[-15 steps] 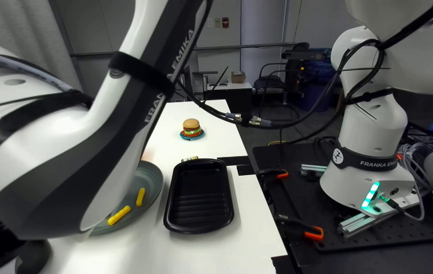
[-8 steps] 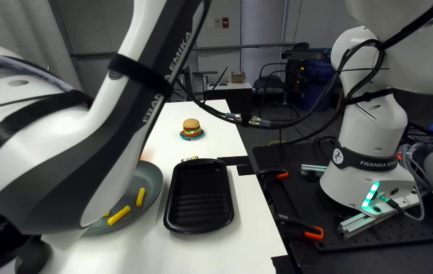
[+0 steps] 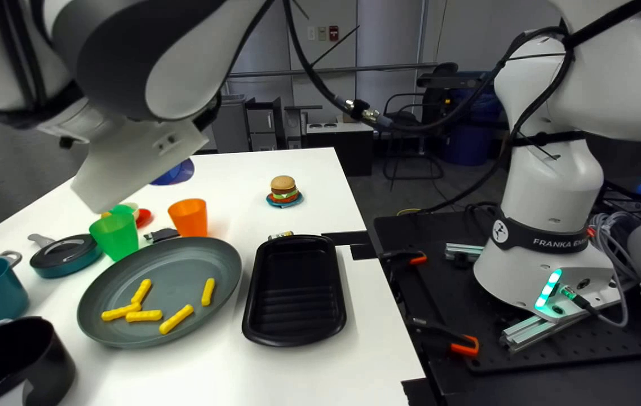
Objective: Pour the potato fries in the blue cup on the plate
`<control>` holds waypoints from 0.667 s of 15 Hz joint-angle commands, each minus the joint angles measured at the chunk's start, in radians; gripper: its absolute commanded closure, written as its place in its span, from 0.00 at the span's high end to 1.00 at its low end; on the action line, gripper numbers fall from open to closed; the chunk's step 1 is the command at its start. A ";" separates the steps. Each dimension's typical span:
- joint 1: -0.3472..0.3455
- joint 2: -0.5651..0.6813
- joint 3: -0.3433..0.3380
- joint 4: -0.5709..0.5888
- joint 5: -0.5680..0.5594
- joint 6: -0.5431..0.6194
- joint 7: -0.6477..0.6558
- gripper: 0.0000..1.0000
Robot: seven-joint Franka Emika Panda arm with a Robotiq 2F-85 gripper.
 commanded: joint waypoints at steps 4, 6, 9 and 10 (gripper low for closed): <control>-0.119 -0.376 -0.077 -0.221 0.096 0.196 -0.172 0.01; -0.158 -0.462 -0.125 -0.270 0.135 0.255 -0.260 0.01; -0.207 -0.520 -0.191 -0.311 0.193 0.315 -0.389 0.01; -0.222 -0.521 -0.211 -0.322 0.216 0.338 -0.427 0.01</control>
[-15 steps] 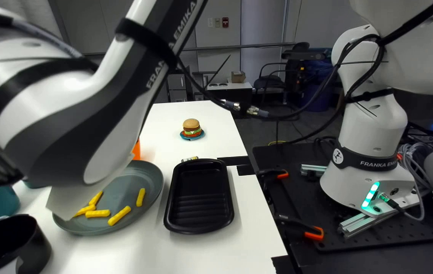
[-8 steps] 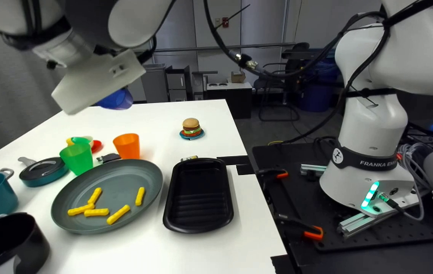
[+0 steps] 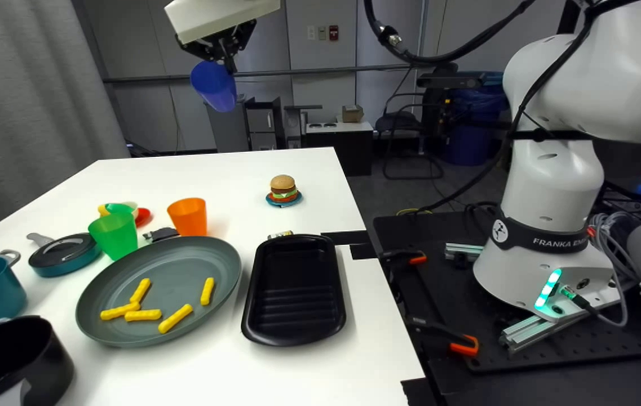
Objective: Pour the potato fries in the blue cup on the plate
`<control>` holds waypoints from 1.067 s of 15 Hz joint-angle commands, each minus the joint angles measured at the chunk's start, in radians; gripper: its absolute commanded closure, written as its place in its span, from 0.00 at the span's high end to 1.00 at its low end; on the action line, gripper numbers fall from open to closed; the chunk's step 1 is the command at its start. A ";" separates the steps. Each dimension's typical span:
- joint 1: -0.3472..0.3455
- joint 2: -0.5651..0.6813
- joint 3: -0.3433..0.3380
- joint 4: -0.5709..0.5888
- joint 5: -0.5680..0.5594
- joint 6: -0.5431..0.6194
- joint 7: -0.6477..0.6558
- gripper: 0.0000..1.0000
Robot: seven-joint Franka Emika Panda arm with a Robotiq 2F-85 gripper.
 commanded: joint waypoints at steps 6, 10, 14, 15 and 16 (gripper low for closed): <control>-0.098 0.042 -0.090 -0.095 0.172 0.189 -0.284 0.01; -0.102 0.158 -0.083 -0.058 0.216 0.241 -0.391 0.01; -0.097 0.255 -0.081 0.005 0.249 0.267 -0.468 0.01; -0.094 0.276 -0.078 0.025 0.265 0.272 -0.475 0.01; -0.090 0.296 -0.077 0.045 0.285 0.275 -0.481 0.01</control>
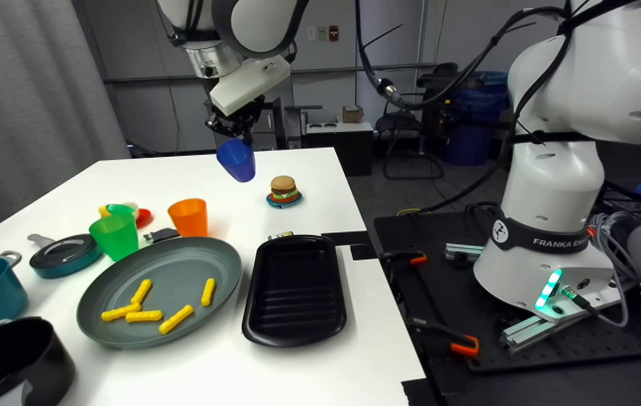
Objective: Pour the potato fries in the blue cup on the plate
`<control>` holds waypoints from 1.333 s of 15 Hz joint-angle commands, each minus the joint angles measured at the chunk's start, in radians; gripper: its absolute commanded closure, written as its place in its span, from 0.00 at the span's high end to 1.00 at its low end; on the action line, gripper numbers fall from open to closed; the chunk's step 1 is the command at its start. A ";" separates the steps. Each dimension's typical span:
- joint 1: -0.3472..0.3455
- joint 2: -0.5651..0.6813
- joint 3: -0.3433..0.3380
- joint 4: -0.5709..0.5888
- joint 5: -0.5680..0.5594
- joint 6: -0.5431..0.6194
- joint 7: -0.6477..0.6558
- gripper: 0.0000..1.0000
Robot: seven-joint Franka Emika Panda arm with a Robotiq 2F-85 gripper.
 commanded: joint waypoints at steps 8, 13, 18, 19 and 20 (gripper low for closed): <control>-0.011 0.157 -0.022 0.155 0.232 0.063 -0.135 0.01; -0.009 0.193 -0.038 0.136 0.295 0.119 -0.168 0.01; -0.010 0.225 -0.052 0.129 0.341 0.170 -0.200 0.01; -0.010 0.230 -0.055 0.128 0.351 0.178 -0.208 0.01; -0.012 0.233 -0.058 0.126 0.363 0.184 -0.218 0.01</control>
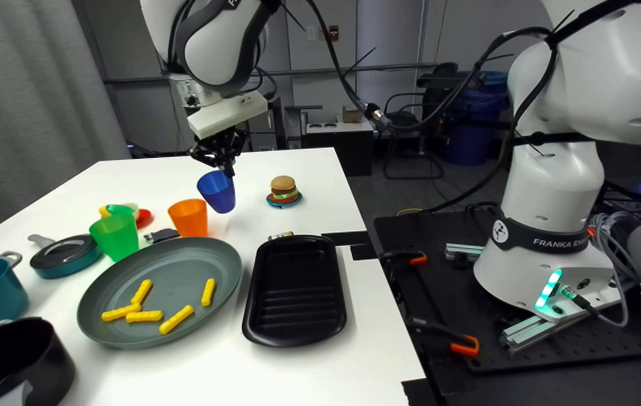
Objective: Pour the potato fries in the blue cup on the plate
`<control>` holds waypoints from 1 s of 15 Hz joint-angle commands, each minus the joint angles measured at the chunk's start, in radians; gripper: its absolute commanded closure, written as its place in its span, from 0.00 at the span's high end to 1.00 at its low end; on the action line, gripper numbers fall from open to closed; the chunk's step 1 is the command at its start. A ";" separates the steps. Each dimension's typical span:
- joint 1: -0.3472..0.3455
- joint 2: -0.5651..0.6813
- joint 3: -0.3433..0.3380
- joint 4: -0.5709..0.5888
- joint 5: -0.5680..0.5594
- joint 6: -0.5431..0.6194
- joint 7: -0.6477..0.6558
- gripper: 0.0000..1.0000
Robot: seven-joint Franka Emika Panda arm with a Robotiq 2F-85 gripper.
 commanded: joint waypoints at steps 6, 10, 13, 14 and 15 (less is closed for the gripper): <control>-0.021 0.019 -0.038 -0.009 0.094 0.057 -0.096 0.01; -0.035 0.023 -0.044 -0.013 0.146 0.064 -0.127 0.01; -0.041 0.032 -0.038 -0.009 0.199 0.069 -0.161 0.01; -0.040 0.035 -0.036 -0.008 0.217 0.070 -0.171 0.01; -0.040 0.037 -0.035 -0.007 0.231 0.070 -0.180 0.01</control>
